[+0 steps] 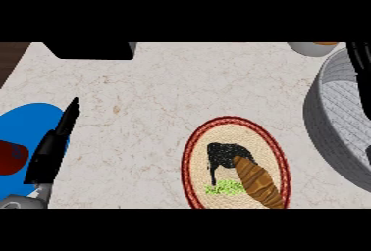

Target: Pick the croissant from the placemat and place it in the basket

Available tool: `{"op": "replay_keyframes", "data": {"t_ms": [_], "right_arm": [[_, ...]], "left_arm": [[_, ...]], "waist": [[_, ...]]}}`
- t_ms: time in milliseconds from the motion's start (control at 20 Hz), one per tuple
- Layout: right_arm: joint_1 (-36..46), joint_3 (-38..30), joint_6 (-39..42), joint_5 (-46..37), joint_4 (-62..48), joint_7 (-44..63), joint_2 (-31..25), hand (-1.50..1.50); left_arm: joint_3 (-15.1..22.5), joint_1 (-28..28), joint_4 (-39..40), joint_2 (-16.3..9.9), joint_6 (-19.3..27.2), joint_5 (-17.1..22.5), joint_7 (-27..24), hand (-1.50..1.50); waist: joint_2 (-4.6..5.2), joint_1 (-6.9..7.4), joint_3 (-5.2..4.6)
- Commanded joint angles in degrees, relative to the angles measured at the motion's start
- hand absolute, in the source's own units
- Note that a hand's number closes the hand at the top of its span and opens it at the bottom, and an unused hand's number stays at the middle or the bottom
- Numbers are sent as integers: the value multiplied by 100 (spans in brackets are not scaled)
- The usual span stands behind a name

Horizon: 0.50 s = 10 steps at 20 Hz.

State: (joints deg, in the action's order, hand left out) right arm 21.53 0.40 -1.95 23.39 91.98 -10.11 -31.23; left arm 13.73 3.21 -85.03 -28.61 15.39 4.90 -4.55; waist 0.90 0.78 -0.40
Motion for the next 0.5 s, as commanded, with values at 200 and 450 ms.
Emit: {"op": "replay_keyframes", "data": {"t_ms": [200, 450], "right_arm": [[778, 1176, 2311, 1293, -351, -264, 850, 150], [1094, 2405, 3863, -228, 987, -1499, 422, -150]], "left_arm": [[-226, 499, 122, 212, -274, 547, 520, 0], [-241, 422, 338, 442, -396, 931, 903, 0]], "waist": [[144, 581, 75], [-44, 266, 63]]}}
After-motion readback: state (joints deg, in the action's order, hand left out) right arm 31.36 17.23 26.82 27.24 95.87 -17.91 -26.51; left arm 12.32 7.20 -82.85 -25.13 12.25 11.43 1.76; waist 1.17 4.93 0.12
